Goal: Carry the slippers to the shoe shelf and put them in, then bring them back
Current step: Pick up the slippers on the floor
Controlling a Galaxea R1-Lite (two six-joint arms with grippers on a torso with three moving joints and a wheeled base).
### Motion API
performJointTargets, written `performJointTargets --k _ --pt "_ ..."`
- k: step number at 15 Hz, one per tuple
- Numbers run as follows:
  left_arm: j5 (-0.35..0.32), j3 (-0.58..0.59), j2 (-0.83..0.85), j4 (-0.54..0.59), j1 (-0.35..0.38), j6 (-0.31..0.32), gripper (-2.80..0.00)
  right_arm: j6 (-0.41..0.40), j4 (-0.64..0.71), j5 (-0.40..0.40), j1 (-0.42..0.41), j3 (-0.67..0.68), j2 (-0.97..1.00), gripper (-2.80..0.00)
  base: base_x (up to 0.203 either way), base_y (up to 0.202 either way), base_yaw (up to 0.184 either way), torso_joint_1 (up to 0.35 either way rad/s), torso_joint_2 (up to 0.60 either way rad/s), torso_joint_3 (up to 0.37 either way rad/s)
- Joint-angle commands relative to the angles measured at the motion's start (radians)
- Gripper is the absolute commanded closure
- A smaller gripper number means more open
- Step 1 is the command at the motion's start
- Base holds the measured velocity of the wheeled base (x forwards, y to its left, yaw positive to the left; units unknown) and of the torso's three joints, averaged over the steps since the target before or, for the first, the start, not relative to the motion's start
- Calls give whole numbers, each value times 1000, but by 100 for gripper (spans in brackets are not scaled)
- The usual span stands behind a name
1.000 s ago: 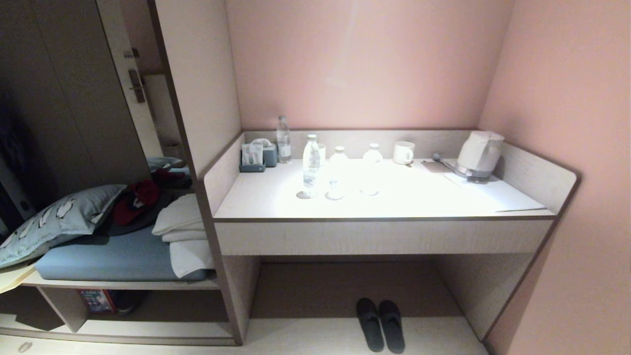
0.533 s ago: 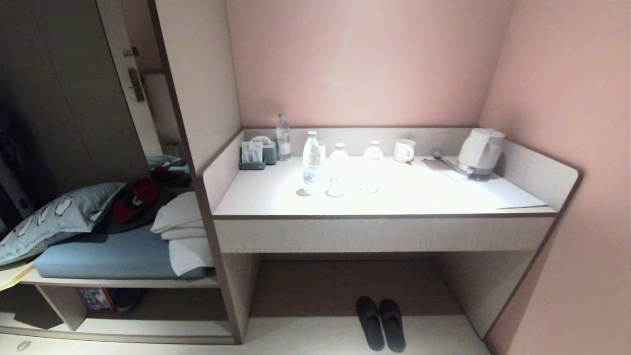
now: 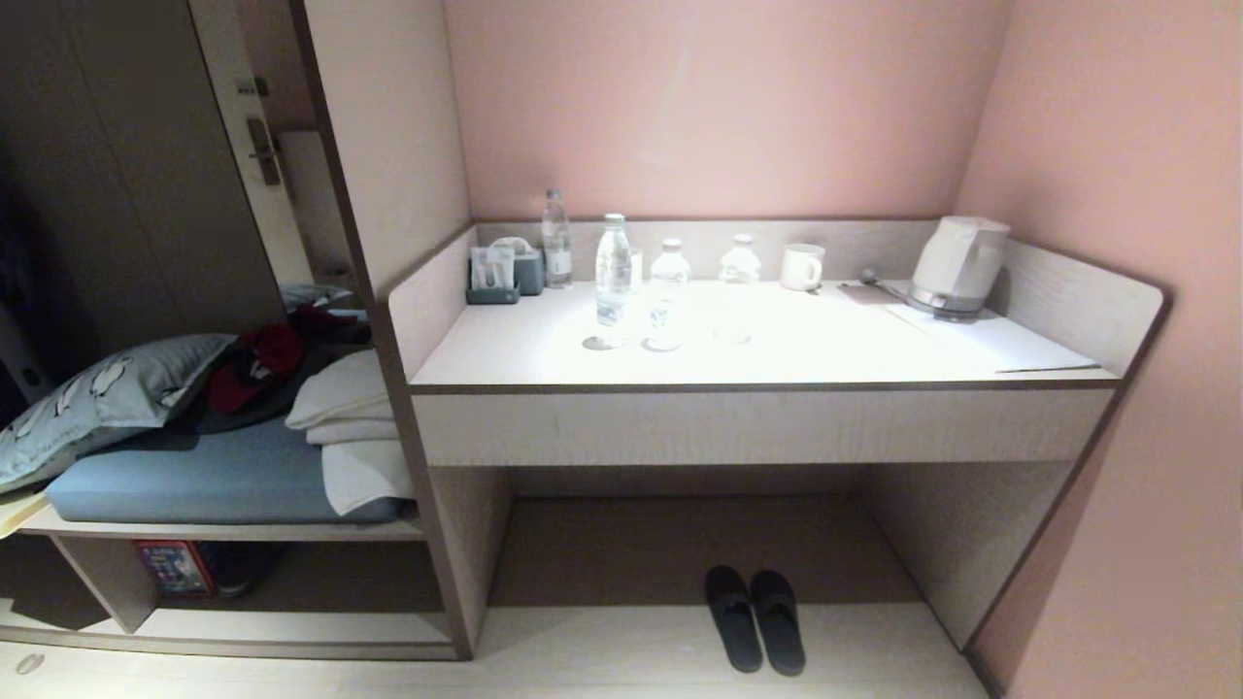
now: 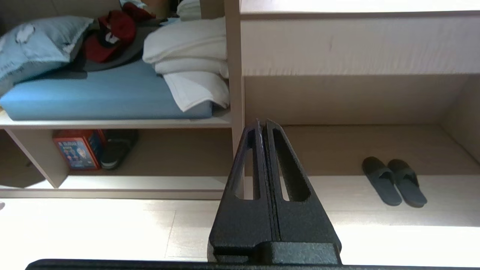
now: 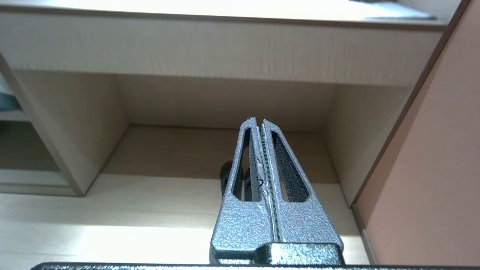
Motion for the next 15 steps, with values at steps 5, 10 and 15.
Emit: performJointTargets --k 5,10,15 --pt "0 0 0 -1 0 0 0 0 -1 0 0 0 2 0 0 0 0 -187 493 298" --pt "0 0 0 -1 0 -2 0 1 -1 0 0 0 2 0 0 0 0 -156 466 310" --pt "0 0 0 -1 0 0 0 1 -1 0 -1 0 2 0 0 0 0 -114 453 337"
